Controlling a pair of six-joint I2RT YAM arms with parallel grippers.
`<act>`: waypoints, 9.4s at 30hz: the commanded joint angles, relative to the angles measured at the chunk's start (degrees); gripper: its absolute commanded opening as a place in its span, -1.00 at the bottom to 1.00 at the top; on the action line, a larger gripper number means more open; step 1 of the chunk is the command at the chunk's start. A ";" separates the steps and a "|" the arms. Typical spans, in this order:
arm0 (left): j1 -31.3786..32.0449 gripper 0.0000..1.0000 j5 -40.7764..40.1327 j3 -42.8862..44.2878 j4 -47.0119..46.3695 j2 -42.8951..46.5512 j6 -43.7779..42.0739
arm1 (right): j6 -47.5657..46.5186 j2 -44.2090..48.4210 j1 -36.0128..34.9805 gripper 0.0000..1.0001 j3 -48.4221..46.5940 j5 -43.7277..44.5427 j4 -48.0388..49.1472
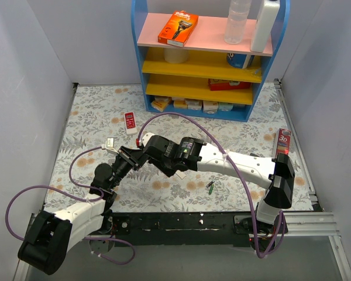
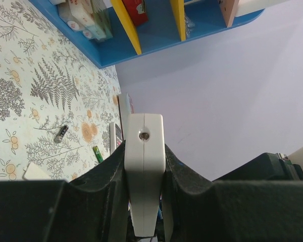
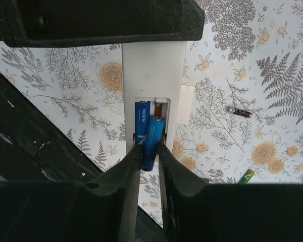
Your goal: Load the batteries into the remote control
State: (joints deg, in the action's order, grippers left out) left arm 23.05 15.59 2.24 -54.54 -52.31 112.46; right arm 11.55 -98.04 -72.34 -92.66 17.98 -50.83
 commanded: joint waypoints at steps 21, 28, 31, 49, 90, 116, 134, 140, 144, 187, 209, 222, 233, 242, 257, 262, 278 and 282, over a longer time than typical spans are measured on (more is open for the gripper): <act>0.24 -1.00 2.16 -12.08 -8.74 -1.74 12.34 | -3.55 2.24 1.58 -0.31 0.55 1.18 2.84; 0.24 -1.00 0.84 -12.00 -6.98 -1.91 9.63 | -3.12 4.34 1.93 -0.40 3.01 2.33 4.59; 0.16 -1.00 -0.30 -11.21 -4.35 -1.48 6.38 | -2.50 8.03 2.28 -0.12 5.46 1.54 7.84; 0.24 -1.00 -1.80 -7.87 11.65 10.38 -1.81 | 6.64 31.42 7.91 0.12 45.53 -11.81 8.73; 0.15 -1.00 -5.93 -3.73 28.88 23.32 -5.15 | 5.32 15.78 -5.80 -0.42 52.94 -19.39 9.87; 0.94 -1.00 -0.21 -10.24 -1.00 0.47 0.47 | -0.82 9.37 -5.19 -0.97 12.70 -6.20 -11.40; 3.76 -1.00 -3.29 -12.26 -11.73 -7.89 2.94 | -4.61 -7.07 2.72 -0.95 -15.35 -4.70 -20.89; 3.94 -1.00 -4.17 -12.70 -12.87 -8.07 3.29 | -5.57 -9.89 3.78 -0.95 -18.78 -5.67 -21.85; 4.20 -1.00 -4.78 -12.61 -12.87 -8.42 3.46 | -6.10 -10.86 3.87 -0.92 -20.10 -6.72 -22.47; 6.04 -1.00 -7.07 -12.96 -18.58 -12.38 6.71 | -6.10 -14.55 4.13 -0.64 -23.53 -9.45 -23.88; 6.22 -1.00 -8.48 -14.19 -17.00 -8.59 7.95 | -2.67 -12.62 7.38 -0.42 -19.14 -8.22 -23.88; 6.40 -1.00 -7.68 -14.11 -17.79 -9.65 11.20 | -3.29 -12.53 7.65 -0.34 -20.45 -7.69 -23.97; 6.57 -1.00 -6.80 -13.84 -18.23 -11.14 13.92 | -3.55 -12.18 7.65 -0.29 -21.59 -7.08 -23.97; 6.48 -1.00 -6.54 -13.49 -16.83 -10.97 15.94 | -3.90 -11.91 7.56 -0.26 -23.62 -7.95 -23.62; 6.57 -1.00 -6.98 -13.23 -12.78 -10.79 19.46 | -4.78 -11.47 7.12 -0.04 -25.55 -8.66 -22.48; 6.57 -1.00 -7.16 -13.14 -10.24 -10.18 21.04 | -5.75 -9.63 6.86 -0.02 -25.73 -9.10 -20.11; 6.57 -1.00 -6.37 -12.17 -3.12 -4.47 23.94 | -15.69 18.31 6.86 -0.27 14.85 -15.34 7.56; 6.48 -1.00 -6.19 -11.91 -2.32 -3.15 23.94 | -14.72 22.18 6.77 -0.32 20.41 -16.66 13.73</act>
State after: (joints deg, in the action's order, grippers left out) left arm 29.43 8.64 2.24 -57.91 -57.32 114.45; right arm -2.66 -79.53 -65.32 -76.20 3.33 -47.75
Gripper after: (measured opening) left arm 0.230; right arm 0.348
